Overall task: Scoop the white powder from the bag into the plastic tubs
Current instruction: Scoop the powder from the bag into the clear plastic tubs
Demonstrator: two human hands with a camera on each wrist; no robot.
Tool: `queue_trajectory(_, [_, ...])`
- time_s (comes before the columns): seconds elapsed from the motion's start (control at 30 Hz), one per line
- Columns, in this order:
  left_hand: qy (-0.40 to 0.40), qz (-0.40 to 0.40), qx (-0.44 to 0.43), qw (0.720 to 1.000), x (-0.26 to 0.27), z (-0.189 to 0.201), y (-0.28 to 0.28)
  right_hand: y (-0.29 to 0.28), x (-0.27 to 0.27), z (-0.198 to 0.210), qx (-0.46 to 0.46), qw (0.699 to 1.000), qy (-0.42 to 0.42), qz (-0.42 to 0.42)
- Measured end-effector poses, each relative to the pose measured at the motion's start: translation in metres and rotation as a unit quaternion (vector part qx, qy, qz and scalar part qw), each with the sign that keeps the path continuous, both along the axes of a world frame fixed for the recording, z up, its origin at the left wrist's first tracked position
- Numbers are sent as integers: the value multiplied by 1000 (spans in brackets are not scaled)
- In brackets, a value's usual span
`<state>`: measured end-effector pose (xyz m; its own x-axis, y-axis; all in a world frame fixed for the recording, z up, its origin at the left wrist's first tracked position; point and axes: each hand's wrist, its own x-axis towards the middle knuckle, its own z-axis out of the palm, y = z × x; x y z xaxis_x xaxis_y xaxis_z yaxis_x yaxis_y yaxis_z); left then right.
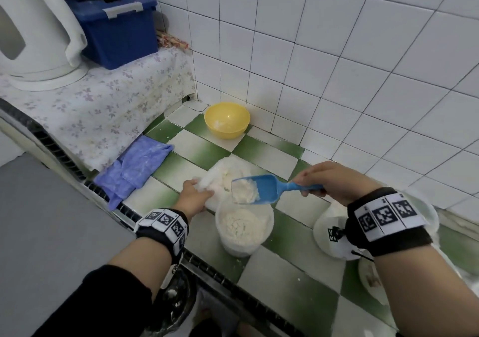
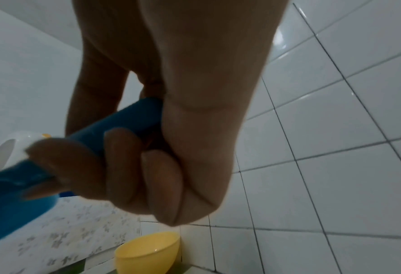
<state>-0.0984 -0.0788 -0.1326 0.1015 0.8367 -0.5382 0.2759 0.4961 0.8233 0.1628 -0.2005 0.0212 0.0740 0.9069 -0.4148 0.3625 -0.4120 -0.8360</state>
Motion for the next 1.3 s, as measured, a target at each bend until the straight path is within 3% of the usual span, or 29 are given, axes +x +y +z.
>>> queue_trajectory(0.1, [-5,15,-13,1000,2,-2,-4,-10,-6,7,-6,989,-122,87])
queue_trajectory(0.2, [-5,21,-17,1000,3,-5,-8,-18,-21,11,21,954,-250,163])
queue_trajectory(0.33, [-10,28,-24,999,2,-7,-10,-22,-33,6,71,926,-319,187])
queue_trajectory(0.43, [-12,28,-29,999,3,-3,-10,-22,-33,3,79,928,-316,184])
queue_trajectory(0.57, [-12,27,-33,999,1,-4,-7,-21,-24,14,60,953,-248,164])
queue_trajectory(0.73, [4,26,-21,999,2,-4,-1,-9,-7,24,72,973,-203,85])
queue_trajectory(0.9, [47,11,23,999,2,-3,14,34,-17,4,35,962,-265,55])
queue_trajectory(1.17, [85,-29,77,993,10,4,47,78,-36,-35,-74,945,-297,117])
queue_trajectory(1.3, [104,-96,57,988,20,9,64,87,-38,-45,-102,929,-333,126])
